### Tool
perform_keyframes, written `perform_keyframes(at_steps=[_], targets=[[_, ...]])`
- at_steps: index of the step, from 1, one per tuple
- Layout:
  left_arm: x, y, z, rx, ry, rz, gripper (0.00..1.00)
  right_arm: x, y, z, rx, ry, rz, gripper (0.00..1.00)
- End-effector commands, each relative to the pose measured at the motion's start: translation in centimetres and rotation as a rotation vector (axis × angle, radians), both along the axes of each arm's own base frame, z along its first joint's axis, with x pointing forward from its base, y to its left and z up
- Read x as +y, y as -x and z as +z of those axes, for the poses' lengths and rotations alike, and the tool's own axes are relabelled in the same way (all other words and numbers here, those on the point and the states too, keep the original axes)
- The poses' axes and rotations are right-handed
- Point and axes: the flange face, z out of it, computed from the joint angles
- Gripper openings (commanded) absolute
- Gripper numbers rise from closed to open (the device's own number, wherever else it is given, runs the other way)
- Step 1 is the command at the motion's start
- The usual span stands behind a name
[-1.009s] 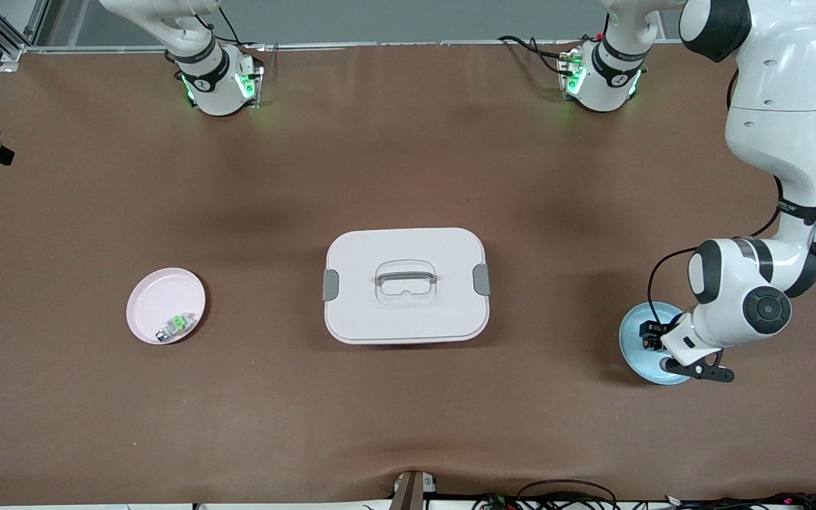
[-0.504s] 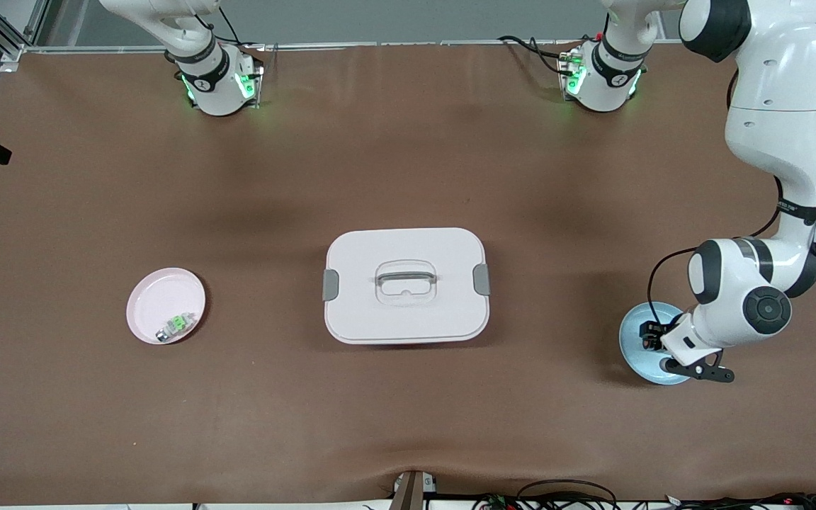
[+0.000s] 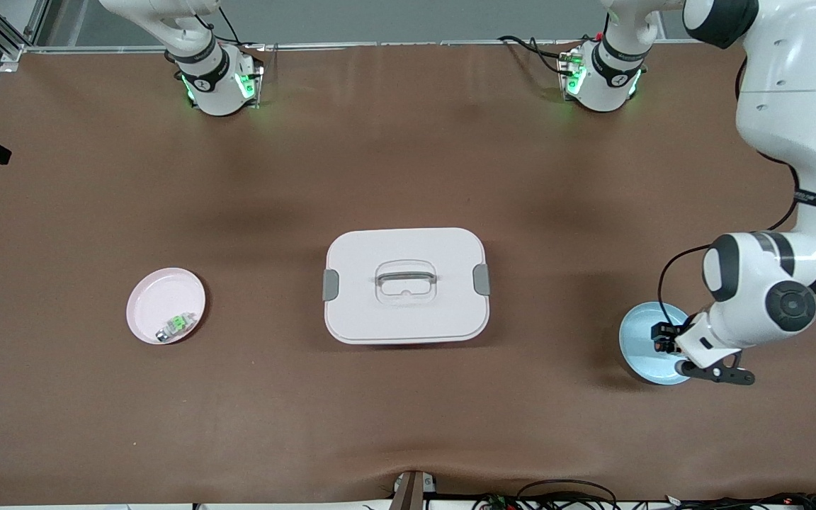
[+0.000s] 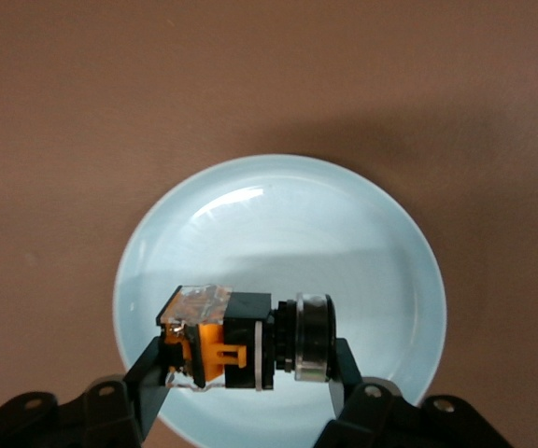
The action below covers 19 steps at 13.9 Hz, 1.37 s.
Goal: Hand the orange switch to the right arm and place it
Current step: 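Lift the orange switch with the left gripper toward the table middle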
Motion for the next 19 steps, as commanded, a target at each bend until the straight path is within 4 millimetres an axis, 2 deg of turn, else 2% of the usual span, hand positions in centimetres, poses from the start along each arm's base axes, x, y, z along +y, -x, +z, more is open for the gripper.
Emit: perform_keyframes(at_steps=[1, 5, 9, 10, 11, 13, 15, 17, 19], targets=[[0.2, 0.6, 5.8, -0.031, 0.017, 0.075, 0.25, -0.1, 0.5, 0.6, -0.007, -0.012, 0.000, 1.00], [0.2, 1.2, 11.9, -0.086, 0.025, 0.215, 0.24, -0.6, 0.2, 0.8, -0.028, 0.008, -0.012, 1.00], [-1.3, 1.8, 16.7, -0.143, 0.102, 0.471, 0.23, -1.5, 0.8, 0.4, 0.009, -0.006, -0.039, 1.00], [-2.5, 2.0, 17.1, -0.135, 0.115, 0.524, 0.14, -1.4, 0.8, 0.4, 0.009, -0.012, -0.038, 1.00], [-3.3, 2.2, 17.6, -0.126, 0.123, 0.571, 0.12, -1.4, 0.8, 0.7, -0.001, -0.011, -0.035, 1.00], [-4.2, 2.3, 17.8, -0.123, 0.132, 0.586, 0.11, -1.7, 0.5, 1.2, -0.033, -0.006, -0.043, 1.00], [-4.5, 2.5, 19.1, -0.139, 0.142, 0.595, 0.11, -2.1, 0.6, 1.2, -0.033, -0.006, -0.049, 1.00], [-4.3, 2.7, 19.2, -0.110, 0.179, 0.757, 0.11, -2.5, 0.7, 1.2, -0.033, -0.006, -0.057, 1.00], [-3.7, 3.1, 18.2, 0.011, 0.273, 0.981, 0.11, -2.8, 0.8, 1.2, -0.033, -0.006, -0.061, 1.00]])
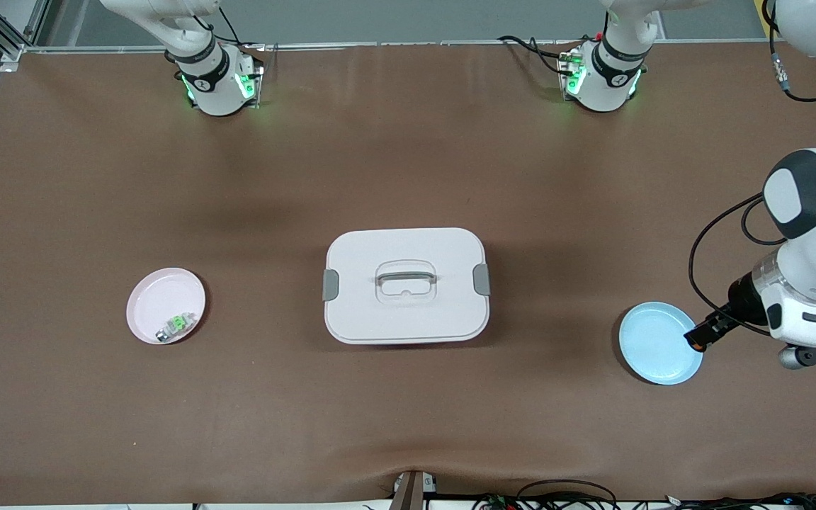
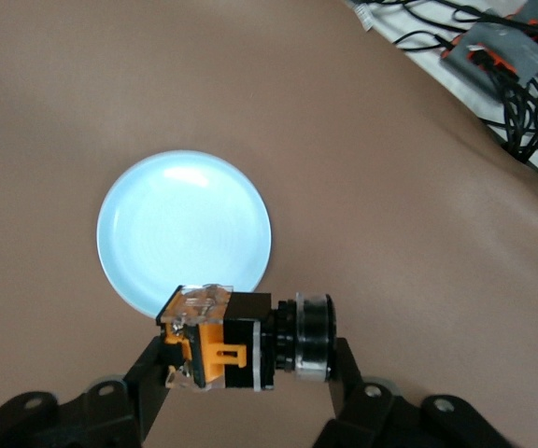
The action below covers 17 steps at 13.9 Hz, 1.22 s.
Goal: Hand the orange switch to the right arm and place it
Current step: 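Lift the orange switch with the left gripper toward the table middle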
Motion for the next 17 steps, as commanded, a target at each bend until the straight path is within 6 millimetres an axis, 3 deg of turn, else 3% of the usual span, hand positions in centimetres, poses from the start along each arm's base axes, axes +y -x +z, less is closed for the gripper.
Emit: perform_keyframes(at_steps=[1, 4, 6, 12, 17], targets=[[2.2, 0.9, -0.1, 0.089, 0.170, 0.271, 0.12, -0.5, 0.4, 0.6, -0.015, -0.010, -0.014, 1.00], [0.3, 1.5, 0.7, 0.143, 0.219, 0.349, 0.14, 0.3, 0.4, 0.9, -0.021, -0.007, 0.010, 1.00], [-2.5, 1.9, 1.6, 0.193, 0.273, 0.501, 0.14, 1.8, 0.4, 1.2, -0.023, 0.006, 0.041, 1.00], [-14.2, 4.0, 4.2, 0.371, 0.386, 0.828, 0.18, 2.8, 1.1, 1.7, -0.019, 0.034, 0.062, 1.00], [-22.5, 6.2, 9.7, 0.464, 0.535, 0.834, 0.18, 3.8, 0.9, 1.9, -0.012, 0.107, 0.077, 1.00]])
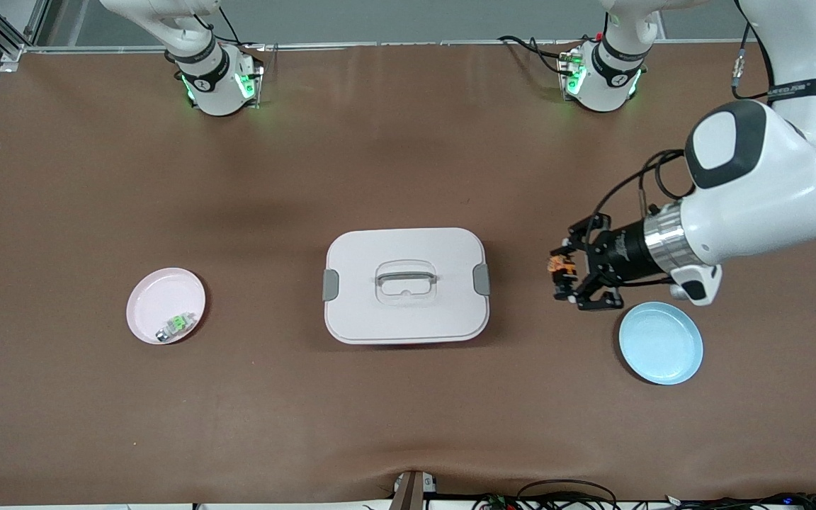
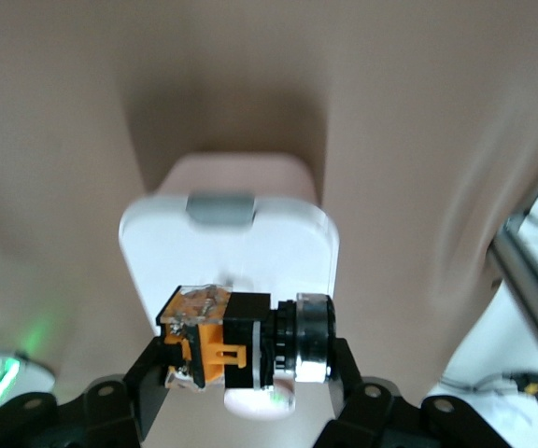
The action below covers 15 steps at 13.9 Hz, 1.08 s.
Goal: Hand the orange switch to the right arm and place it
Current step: 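Lift the orange switch with the left gripper toward the table middle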
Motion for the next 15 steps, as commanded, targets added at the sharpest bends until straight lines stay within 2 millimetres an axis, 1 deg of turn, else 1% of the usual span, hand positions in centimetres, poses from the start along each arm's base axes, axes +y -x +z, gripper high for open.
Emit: perform_keyframes(at_steps=[1, 3, 4, 6, 7, 9, 10, 11, 12, 13, 14, 15], targets=[[-3.7, 1.8, 4.0, -0.002, 0.061, -0.001, 0.18, 0.1, 0.7, 0.6, 0.004, 0.027, -0.005, 1.00], [-6.8, 3.0, 6.4, -0.012, 0.099, 0.004, 0.18, -0.4, 0.5, 0.1, 0.019, 0.018, -0.007, 1.00], [-8.5, 3.7, 7.1, -0.021, 0.119, 0.015, 0.18, -0.6, 0.5, -0.2, 0.038, 0.004, -0.013, 1.00], [-12.1, 5.2, 8.4, -0.040, 0.152, 0.056, 0.18, -0.5, 0.6, -0.2, 0.041, -0.008, -0.010, 1.00], [-13.6, 6.2, 8.8, -0.041, 0.159, 0.044, 0.18, -0.7, 0.5, -0.5, 0.047, -0.007, -0.012, 1.00], [-16.3, 8.5, 10.1, -0.061, 0.163, 0.008, 0.18, -0.1, 0.5, -0.6, 0.057, -0.013, -0.006, 1.00], [-18.1, 9.7, 10.3, -0.070, 0.169, -0.005, 0.18, 0.7, 0.7, -0.6, 0.067, -0.038, 0.003, 1.00], [-19.7, 10.7, 10.4, -0.077, 0.162, 0.000, 0.18, 2.4, 0.7, -0.9, 0.084, -0.124, 0.016, 1.00], [-21.0, 11.6, 10.4, -0.077, 0.155, 0.012, 0.18, 4.5, 0.7, -1.2, 0.100, -0.190, -0.007, 1.00], [-22.4, 12.6, 10.3, -0.083, 0.149, 0.006, 0.18, 7.5, 0.6, -1.5, 0.118, -0.237, -0.032, 1.00], [-23.5, 13.5, 10.4, -0.087, 0.154, -0.005, 0.18, 9.8, 0.6, -1.3, 0.124, -0.267, -0.058, 1.00], [-24.5, 14.4, 10.5, -0.087, 0.155, -0.016, 0.18, 11.6, 0.7, -1.1, 0.128, -0.300, -0.059, 1.00]])
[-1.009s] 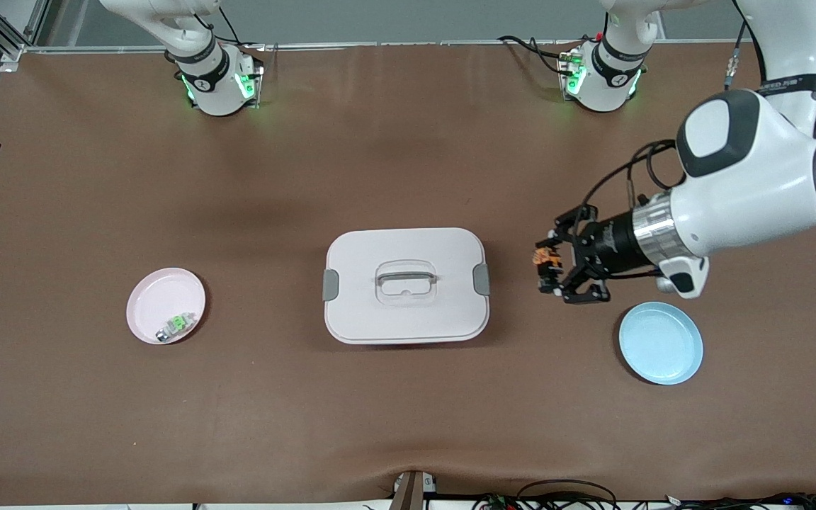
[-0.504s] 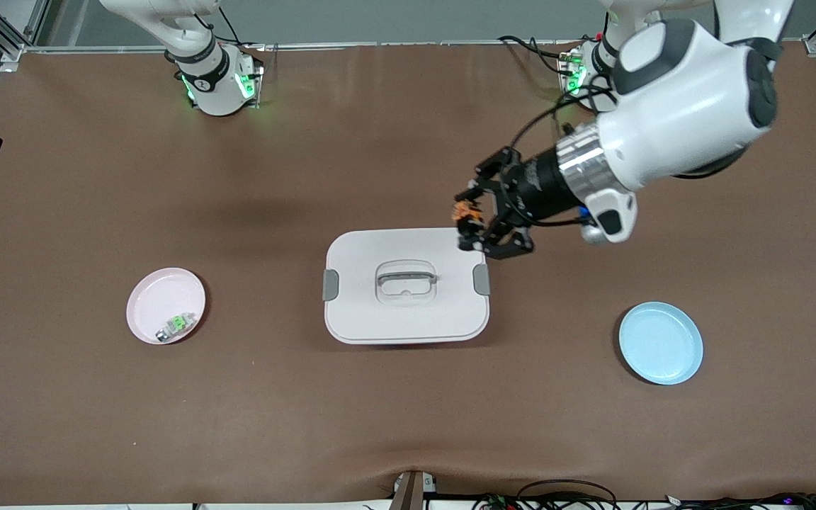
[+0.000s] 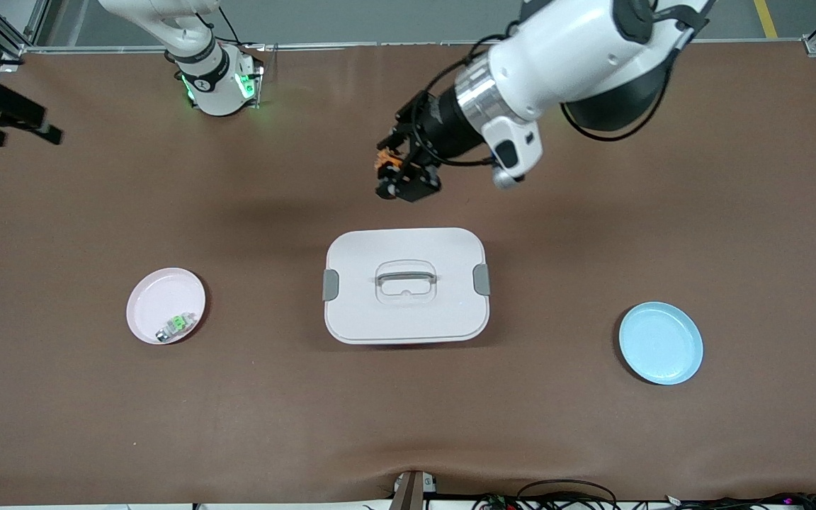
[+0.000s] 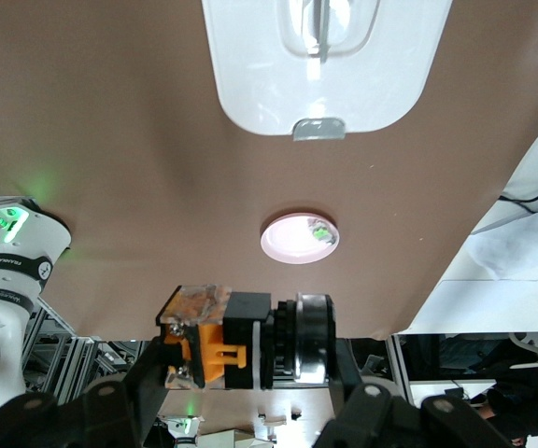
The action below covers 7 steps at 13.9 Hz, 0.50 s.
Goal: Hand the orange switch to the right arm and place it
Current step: 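Lift the orange switch with the left gripper toward the table middle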
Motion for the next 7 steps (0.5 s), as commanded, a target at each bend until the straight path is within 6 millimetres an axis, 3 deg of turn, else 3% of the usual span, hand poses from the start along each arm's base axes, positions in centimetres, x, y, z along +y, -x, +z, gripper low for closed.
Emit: perform_keyframes(at_steps=[1, 4, 7], targets=[[-2.1, 2.2, 0.7, -0.016, -0.008, -0.007, 0.18, 4.3, 0.4, 0.3, 0.025, -0.123, -0.011, 1.00], [-3.9, 3.9, 0.6, -0.015, -0.013, -0.018, 0.18, 5.9, 0.1, 1.1, -0.001, -0.269, -0.013, 1.00], [-4.1, 4.1, 0.8, -0.026, -0.010, -0.013, 0.18, 7.2, 0.9, 1.7, -0.042, -0.398, -0.100, 1.00]])
